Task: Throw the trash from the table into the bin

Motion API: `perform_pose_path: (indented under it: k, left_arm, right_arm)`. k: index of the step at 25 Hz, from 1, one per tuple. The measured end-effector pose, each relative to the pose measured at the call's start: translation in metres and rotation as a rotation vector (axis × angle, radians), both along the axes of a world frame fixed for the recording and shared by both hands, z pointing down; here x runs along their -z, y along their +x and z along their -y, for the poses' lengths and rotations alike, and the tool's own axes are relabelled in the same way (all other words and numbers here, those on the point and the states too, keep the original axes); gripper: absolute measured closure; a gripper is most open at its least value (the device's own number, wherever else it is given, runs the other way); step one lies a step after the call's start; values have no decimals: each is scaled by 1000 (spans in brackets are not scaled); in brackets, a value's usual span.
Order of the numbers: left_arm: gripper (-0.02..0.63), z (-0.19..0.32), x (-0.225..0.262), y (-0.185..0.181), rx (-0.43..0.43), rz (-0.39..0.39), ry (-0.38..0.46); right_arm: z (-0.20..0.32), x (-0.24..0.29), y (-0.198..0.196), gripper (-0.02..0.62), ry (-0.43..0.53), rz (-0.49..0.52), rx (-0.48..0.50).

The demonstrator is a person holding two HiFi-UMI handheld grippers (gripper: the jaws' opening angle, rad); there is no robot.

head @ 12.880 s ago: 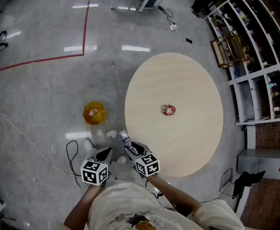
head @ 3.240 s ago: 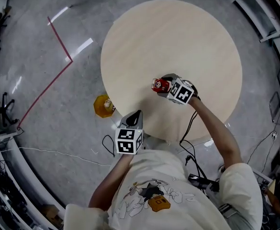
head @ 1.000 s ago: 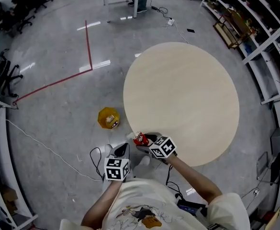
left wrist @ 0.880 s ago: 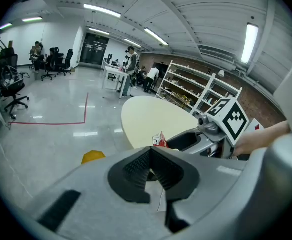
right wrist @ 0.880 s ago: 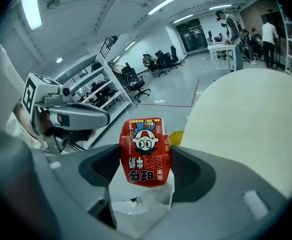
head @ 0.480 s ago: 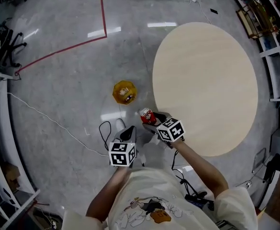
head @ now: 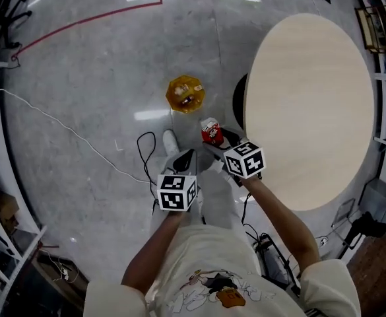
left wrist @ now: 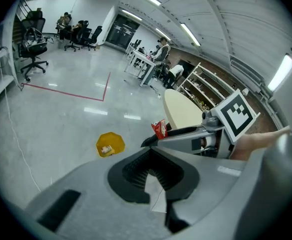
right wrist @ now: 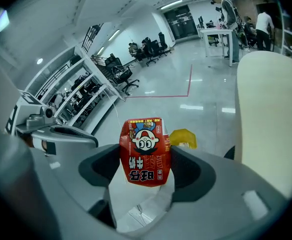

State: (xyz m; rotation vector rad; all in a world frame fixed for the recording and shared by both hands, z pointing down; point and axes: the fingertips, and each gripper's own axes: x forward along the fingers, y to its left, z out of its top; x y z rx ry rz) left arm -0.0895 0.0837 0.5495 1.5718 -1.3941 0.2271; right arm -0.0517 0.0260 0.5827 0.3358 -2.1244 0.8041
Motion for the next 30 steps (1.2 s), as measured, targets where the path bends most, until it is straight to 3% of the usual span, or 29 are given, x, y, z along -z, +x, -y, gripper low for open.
perform_pose_path:
  k: [5, 15, 24, 30]
  left_arm:
    - [600, 12, -42, -28, 2, -14, -38]
    - [600, 40, -156, -82, 39, -4, -95]
    - [600, 55, -255, -98, 60, -2, -129]
    - [600, 64, -307, -106, 45, 5, -141]
  right_arm:
    - [11, -45, -31, 270, 0, -56, -3]
    - [35, -166, -96, 270, 21, -115, 98]
    - [58, -294, -107, 270, 27, -214, 97]
    - [72, -351, -118, 270, 44, -248, 96]
